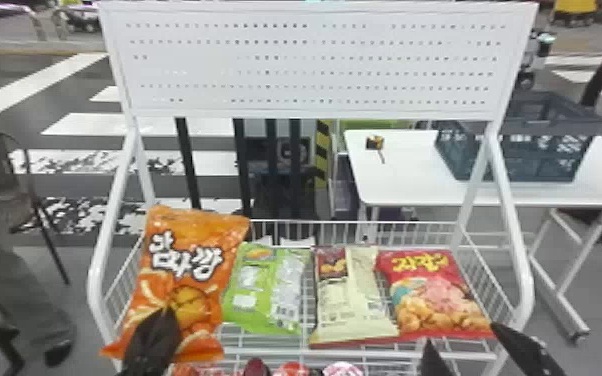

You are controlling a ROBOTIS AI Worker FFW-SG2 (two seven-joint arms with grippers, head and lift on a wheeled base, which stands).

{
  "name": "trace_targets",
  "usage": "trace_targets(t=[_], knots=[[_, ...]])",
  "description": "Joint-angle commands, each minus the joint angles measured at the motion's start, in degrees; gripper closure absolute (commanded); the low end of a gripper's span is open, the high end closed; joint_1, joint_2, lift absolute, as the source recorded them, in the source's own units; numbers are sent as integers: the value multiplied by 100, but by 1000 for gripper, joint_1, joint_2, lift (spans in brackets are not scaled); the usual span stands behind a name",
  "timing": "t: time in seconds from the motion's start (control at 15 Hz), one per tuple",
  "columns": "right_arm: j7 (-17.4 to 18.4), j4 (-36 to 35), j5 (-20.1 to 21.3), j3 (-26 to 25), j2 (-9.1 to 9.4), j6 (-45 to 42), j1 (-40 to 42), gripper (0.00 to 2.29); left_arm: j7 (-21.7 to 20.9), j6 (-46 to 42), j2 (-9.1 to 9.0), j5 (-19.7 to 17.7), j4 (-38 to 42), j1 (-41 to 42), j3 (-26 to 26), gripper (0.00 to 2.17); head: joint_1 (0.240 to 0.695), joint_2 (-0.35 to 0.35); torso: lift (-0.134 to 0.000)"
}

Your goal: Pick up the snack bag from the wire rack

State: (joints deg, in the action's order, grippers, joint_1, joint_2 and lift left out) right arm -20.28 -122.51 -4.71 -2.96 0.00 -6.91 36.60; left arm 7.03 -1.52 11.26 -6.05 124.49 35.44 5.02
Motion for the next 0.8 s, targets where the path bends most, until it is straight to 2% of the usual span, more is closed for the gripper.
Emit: trace_targets(t=[0.0, 0.27, 0.73], knots=[[7, 16, -12, -21, 5, -16, -65, 46, -9, 25, -18, -20, -83, -134, 16, 2108, 499, 0, 0], [7, 87, 6, -3, 5, 54, -224, 46, -9, 219, -71, 7, -180, -265, 43, 2108, 499, 0, 0], [7, 377, -21, -30, 5, 336, -522, 46, -18, 236, -62, -63, -487, -529, 7, 2108, 499, 0, 0]])
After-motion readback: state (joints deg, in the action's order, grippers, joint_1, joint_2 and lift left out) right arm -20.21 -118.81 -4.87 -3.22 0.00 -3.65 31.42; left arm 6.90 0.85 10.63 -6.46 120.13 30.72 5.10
